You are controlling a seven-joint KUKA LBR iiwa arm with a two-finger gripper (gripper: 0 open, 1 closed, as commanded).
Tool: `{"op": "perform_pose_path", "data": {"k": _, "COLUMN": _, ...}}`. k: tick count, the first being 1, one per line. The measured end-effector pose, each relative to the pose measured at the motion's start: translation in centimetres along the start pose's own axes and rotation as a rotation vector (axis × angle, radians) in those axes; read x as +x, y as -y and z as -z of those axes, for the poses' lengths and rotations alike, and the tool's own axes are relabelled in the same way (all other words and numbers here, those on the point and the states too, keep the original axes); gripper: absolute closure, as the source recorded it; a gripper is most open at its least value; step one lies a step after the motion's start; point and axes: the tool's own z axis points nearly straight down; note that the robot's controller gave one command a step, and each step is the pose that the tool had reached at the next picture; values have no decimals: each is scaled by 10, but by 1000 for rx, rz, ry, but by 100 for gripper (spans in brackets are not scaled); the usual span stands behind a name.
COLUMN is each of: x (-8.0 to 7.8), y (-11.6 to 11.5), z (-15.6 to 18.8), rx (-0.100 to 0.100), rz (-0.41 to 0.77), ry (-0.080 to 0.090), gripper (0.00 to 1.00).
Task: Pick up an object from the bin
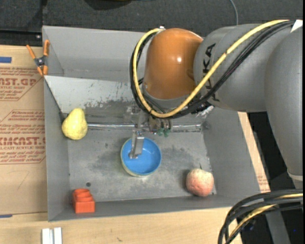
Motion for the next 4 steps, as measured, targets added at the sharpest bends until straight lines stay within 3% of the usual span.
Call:
{"op": "perform_pose_path", "data": {"k": 1, "x": -2, "y": 1, "z": 5, "rx": -1, "rz": -2, "ry": 8, "gripper": 0}}
{"op": "perform_pose_path", "data": {"k": 2, "x": -7, "y": 39, "z": -84, "rx": 0, "rz": 303, "ry": 5, "gripper": 0}}
{"op": "perform_pose_path", "data": {"k": 3, "x": -7, "y": 53, "z": -119, "rx": -2, "rz": 164, "ry": 10, "gripper": 0}}
{"op": "perform_pose_path", "data": {"k": 4, "x": -8, "y": 52, "z": -119, "rx": -2, "rz": 317, "ry": 10, "gripper": 0}}
